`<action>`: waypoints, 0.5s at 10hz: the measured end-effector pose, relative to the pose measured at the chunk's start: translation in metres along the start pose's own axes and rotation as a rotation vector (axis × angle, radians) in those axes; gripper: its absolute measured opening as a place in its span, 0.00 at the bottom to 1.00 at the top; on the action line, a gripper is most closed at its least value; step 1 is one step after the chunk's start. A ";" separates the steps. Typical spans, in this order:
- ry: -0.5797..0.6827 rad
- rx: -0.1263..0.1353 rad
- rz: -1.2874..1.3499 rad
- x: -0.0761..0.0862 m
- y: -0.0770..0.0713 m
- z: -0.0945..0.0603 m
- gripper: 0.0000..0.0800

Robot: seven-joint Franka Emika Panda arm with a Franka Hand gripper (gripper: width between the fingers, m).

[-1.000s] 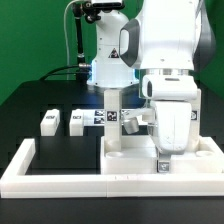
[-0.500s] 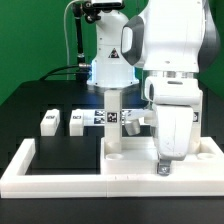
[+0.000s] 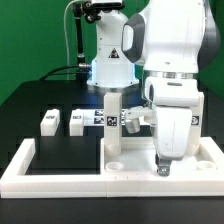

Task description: Assemble desk

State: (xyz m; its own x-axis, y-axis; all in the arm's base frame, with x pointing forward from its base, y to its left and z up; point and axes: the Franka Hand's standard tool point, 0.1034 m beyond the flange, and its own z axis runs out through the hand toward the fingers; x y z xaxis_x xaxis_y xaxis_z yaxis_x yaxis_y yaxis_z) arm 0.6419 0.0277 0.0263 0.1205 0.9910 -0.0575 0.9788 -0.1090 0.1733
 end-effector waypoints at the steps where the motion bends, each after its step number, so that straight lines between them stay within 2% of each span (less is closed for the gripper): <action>1: 0.000 -0.001 0.001 -0.001 0.000 0.001 0.75; 2: 0.000 0.000 0.001 -0.001 0.000 0.001 0.79; 5: 0.000 0.000 0.002 -0.002 0.000 0.001 0.81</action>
Offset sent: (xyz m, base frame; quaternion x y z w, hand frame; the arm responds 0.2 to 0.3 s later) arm 0.0000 0.0000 0.0000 0.0000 0.0000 0.0000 1.0000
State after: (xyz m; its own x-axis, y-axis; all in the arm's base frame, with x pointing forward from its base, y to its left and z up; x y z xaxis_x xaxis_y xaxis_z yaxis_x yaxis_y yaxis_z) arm 0.6422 0.0260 0.0257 0.1230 0.9907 -0.0575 0.9785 -0.1114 0.1737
